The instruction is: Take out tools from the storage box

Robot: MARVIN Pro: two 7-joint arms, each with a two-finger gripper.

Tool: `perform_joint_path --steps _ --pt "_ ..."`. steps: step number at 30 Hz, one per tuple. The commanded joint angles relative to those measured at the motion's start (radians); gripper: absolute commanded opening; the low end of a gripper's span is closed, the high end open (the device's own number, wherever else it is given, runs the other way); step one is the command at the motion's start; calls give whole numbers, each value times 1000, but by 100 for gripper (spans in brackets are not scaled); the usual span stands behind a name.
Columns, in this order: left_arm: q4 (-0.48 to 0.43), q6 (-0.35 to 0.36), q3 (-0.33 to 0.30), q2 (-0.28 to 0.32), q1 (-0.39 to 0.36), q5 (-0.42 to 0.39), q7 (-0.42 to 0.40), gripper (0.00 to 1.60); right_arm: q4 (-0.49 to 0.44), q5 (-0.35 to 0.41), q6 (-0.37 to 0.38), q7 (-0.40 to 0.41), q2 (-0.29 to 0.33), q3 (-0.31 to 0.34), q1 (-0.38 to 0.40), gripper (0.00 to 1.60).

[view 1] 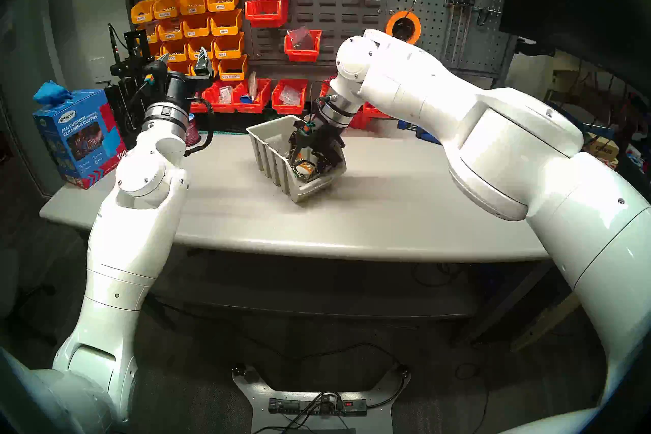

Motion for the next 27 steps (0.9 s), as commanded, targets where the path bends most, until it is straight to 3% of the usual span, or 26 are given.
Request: perform_joint_path --steps 1,7,11,17,24,27 --pt "-8 -4 -4 2 -16 3 1 160 16 4 -7 62 -17 -8 22 129" --pt "-8 -4 -4 2 -16 3 1 160 36 3 -17 51 -29 -26 25 138" --pt "-8 -4 -4 2 -16 3 1 160 34 -34 25 -45 -31 -59 23 160" --pt "-8 -4 -4 2 -16 3 1 160 21 -35 86 -91 -25 -62 3 160" --pt "-8 -4 -4 2 -16 2 1 160 -68 -21 150 -39 10 -67 -24 152" --pt "-8 -4 -4 2 -16 2 1 160 -118 -23 185 -1 29 -78 -26 141"
